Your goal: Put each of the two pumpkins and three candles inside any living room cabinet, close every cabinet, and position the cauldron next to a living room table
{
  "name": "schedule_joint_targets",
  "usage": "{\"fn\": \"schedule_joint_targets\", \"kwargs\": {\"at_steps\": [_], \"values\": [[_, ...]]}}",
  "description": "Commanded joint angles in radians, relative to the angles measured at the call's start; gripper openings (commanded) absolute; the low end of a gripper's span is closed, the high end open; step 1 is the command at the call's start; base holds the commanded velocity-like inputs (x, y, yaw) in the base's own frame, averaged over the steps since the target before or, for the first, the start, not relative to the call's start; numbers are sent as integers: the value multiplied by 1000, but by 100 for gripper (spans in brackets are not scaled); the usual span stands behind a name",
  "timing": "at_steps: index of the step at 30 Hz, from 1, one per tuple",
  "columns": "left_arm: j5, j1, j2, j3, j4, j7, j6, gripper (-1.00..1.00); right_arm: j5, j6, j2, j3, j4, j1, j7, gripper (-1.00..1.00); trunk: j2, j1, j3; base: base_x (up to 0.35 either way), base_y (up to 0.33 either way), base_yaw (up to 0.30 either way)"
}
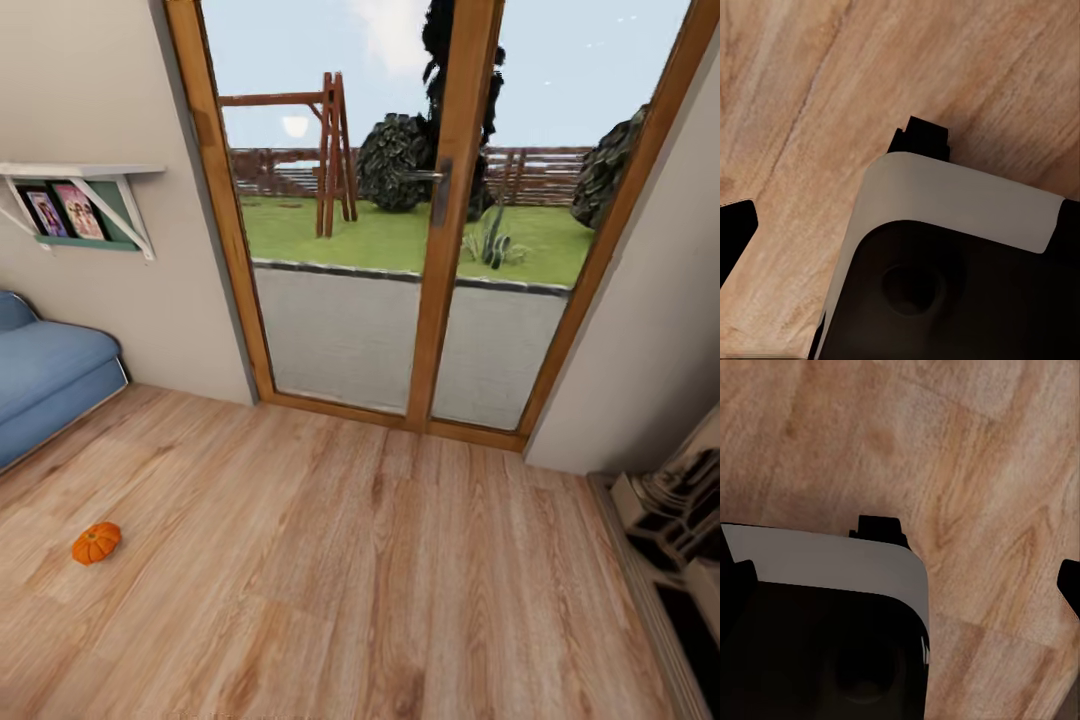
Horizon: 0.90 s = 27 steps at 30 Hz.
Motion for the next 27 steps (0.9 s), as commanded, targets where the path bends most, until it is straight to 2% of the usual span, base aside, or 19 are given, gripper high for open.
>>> {"fn": "schedule_joint_targets", "kwargs": {"at_steps": [1, 7, 17, 27], "values": [[0, 0, 0, 0, 0, 0, 0, 100, 0, 0, 0, 0, 0, 0, 0, 100, 0, 0, 0, 0, 0, 284], [0, 0, 0, 0, 0, 0, 0, 100, 0, 0, 0, 0, 0, 0, 0, 100, 0, 0, 0, 54, -66, 284], [0, 0, 0, 1, 0, 0, -2, 100, 0, 0, 0, 0, 0, 0, 0, 100, 0, 0, 0, 227, -174, 284], [1, 0, 0, 1, 0, 0, -3, 100, 0, 0, 0, 0, 0, 0, 0, 100, 0, 0, 0, 29, -21, 284]]}}
